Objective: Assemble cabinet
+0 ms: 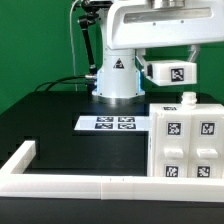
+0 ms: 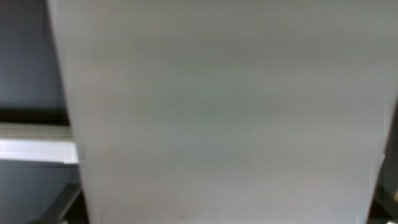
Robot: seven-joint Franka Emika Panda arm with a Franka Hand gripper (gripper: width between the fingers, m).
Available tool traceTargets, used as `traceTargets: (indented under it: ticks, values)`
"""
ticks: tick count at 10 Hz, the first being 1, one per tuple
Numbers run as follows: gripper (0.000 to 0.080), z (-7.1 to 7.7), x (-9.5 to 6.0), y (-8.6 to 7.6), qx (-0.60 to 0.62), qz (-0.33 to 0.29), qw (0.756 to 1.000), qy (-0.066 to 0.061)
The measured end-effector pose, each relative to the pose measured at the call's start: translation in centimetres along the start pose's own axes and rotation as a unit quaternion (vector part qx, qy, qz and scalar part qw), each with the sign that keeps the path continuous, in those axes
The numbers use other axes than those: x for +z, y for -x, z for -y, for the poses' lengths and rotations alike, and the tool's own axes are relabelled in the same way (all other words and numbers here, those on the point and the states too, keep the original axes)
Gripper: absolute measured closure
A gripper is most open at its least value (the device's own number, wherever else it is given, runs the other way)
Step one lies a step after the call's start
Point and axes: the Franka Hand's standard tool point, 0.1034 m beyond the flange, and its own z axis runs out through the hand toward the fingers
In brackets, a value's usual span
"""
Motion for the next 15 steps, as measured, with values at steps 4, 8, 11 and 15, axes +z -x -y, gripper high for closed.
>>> traceTargets:
  ticks: [4, 8, 11, 15]
  values:
    - [0.0256, 1.5, 1.2, -1.1, -0.019, 0.007, 1.0, -0.004]
    - [0.0256, 1.2, 1.6, -1.6, -0.028, 0.007, 1.0, -0.003]
    - [0.0256, 1.1, 2.2, -2.2, -0.031, 0.007, 1.0, -0.003]
    - [0.0255, 1.3, 3.2, -1.8, -0.032, 0.008, 0.999, -0.003]
